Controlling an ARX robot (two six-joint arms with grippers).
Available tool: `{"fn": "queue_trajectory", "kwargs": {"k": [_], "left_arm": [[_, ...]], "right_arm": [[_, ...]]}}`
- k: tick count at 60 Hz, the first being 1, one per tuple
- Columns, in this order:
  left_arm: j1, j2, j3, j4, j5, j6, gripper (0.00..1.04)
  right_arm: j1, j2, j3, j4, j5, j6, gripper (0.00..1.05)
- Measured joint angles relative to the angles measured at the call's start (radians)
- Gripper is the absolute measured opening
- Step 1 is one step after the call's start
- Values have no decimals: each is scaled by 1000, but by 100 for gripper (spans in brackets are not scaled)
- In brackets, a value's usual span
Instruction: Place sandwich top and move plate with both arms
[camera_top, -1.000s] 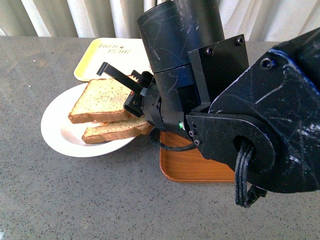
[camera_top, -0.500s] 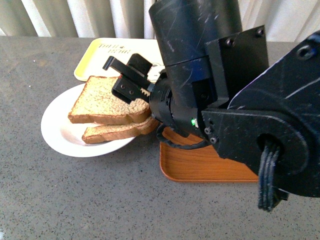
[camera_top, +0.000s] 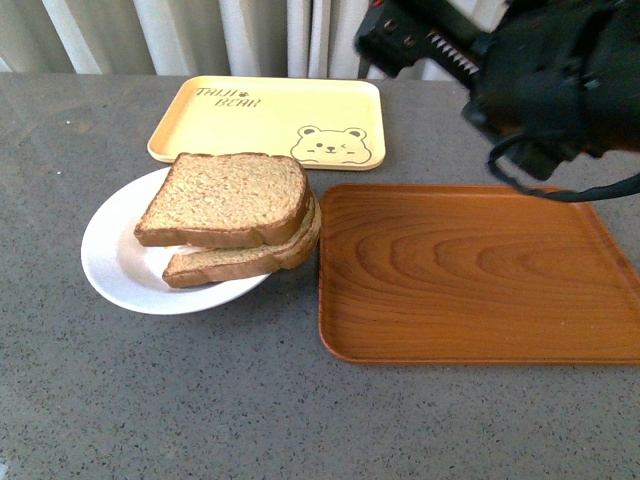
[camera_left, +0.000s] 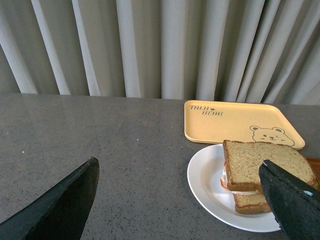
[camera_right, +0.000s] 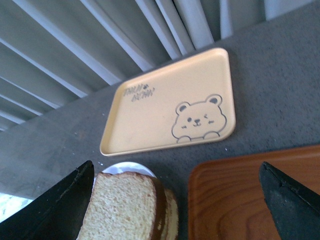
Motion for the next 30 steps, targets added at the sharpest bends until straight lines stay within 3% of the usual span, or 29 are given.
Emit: {"fn": "queue_trajectory", "kwargs": {"k": [3, 7, 10, 15, 30], "left_arm": [[0, 0, 0, 0, 1, 0, 96], [0, 0, 0, 0, 0, 0, 96], [0, 0, 0, 0, -1, 0, 96], [0, 0, 0, 0, 0, 0, 96], [0, 0, 0, 0, 0, 0, 96]], "right_arm": [[3, 2, -56, 182, 155, -129, 85], [-17, -13, -145, 328, 230, -298, 75], [-66, -76, -256, 400, 219, -436, 61], [-126, -190, -370, 416, 163, -513, 41], [-229, -373, -539, 389, 60, -555, 2]]}}
